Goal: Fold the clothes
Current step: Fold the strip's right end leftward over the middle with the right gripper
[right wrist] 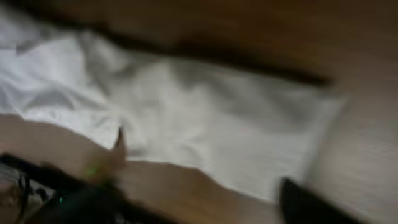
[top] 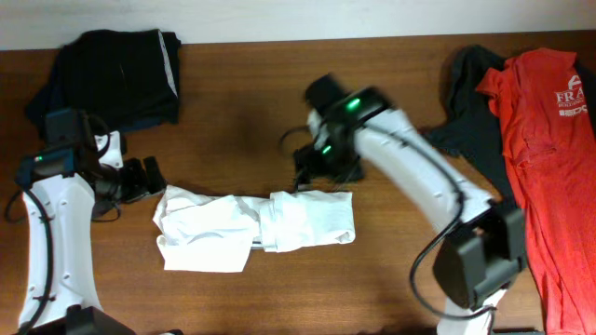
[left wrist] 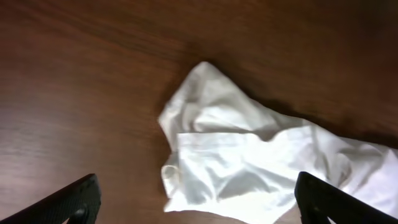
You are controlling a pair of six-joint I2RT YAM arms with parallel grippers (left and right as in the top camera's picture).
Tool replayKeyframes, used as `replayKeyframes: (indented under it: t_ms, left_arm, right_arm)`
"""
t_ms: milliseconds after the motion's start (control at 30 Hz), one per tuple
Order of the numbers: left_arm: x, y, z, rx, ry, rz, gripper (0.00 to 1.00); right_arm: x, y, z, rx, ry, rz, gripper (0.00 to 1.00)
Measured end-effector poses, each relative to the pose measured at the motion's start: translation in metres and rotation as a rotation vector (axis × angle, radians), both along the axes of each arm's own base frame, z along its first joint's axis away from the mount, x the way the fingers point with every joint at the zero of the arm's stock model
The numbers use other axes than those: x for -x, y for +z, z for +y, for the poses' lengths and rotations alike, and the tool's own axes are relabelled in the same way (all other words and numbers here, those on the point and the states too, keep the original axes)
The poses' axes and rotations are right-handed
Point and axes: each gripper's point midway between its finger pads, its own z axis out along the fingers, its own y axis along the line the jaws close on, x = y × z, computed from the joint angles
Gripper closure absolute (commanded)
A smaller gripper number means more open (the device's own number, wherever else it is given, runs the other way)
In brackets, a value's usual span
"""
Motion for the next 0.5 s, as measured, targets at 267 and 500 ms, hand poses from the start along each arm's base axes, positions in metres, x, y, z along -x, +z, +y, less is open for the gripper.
replayKeyframes:
  t_ms: [267,500]
  left_arm:
    - [0.021,-0.077,0.015,0.228,0.072,0.169,0.01]
    - [0.030,-0.131,-0.017,0.344,0.008,0.215,0.02]
  right_arm:
    - [-0.018,0.000,-0.101,0.071,-0.110,0.060,0.01]
    - [-0.023,0.000,-0.100,0.064,-0.093,0.037,0.01]
